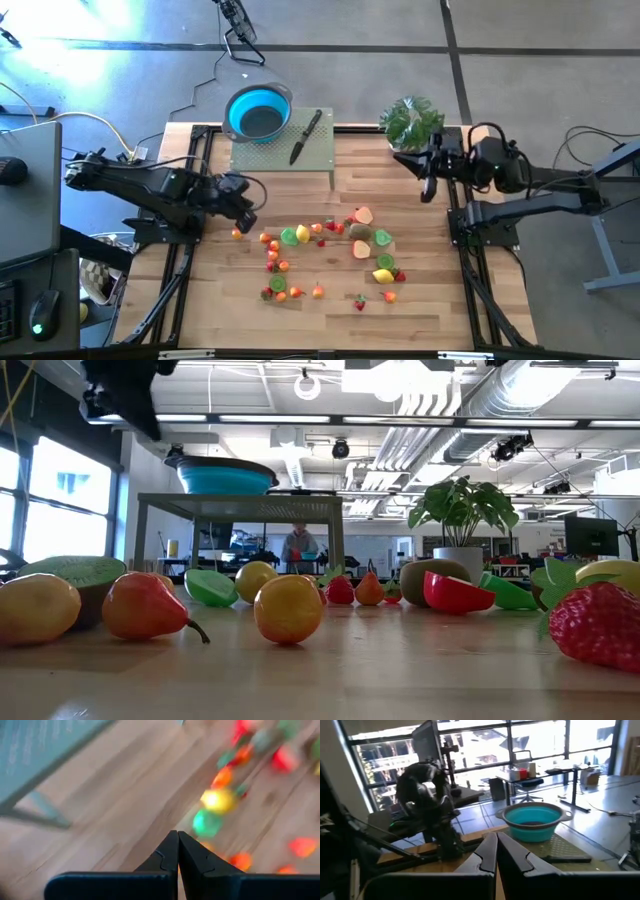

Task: Pick & Place Fruit
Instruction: Put the orange pear into the strainer bowl on the shelf

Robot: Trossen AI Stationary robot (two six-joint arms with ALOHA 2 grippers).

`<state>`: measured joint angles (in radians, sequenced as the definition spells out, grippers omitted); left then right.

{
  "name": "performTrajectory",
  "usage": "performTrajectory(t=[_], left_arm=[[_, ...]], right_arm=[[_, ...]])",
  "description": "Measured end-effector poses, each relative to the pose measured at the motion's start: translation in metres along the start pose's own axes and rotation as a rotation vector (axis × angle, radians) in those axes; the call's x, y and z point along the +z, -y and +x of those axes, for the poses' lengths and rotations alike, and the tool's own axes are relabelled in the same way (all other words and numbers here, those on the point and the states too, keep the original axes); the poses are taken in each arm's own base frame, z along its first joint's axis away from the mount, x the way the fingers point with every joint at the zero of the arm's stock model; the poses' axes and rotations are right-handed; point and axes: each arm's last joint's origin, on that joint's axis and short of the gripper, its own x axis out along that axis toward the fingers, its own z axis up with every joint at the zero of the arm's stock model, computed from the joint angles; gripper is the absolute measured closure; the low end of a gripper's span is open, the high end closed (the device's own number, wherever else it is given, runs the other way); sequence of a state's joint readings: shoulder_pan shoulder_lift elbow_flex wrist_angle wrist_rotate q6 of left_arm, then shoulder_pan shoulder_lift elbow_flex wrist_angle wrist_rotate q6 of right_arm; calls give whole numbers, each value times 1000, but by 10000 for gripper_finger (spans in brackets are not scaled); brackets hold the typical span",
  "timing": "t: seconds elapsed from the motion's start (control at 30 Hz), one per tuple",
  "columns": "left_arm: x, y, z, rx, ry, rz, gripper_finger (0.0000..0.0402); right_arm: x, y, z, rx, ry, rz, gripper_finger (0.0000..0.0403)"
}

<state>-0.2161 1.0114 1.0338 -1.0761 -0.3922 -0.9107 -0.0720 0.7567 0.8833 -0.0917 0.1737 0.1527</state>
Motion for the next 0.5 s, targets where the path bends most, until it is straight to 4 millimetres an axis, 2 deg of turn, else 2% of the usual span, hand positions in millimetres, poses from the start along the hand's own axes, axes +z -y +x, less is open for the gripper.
performTrajectory(t=[0.2, 0.5], left_arm=[[-10, -3, 7, 75, -192, 78, 401], [-16, -8, 9, 180, -288, -100, 401]], right_arm=[[-1, 8, 4, -15, -17, 49, 400], [-2, 11, 7, -9, -28, 58, 400]])
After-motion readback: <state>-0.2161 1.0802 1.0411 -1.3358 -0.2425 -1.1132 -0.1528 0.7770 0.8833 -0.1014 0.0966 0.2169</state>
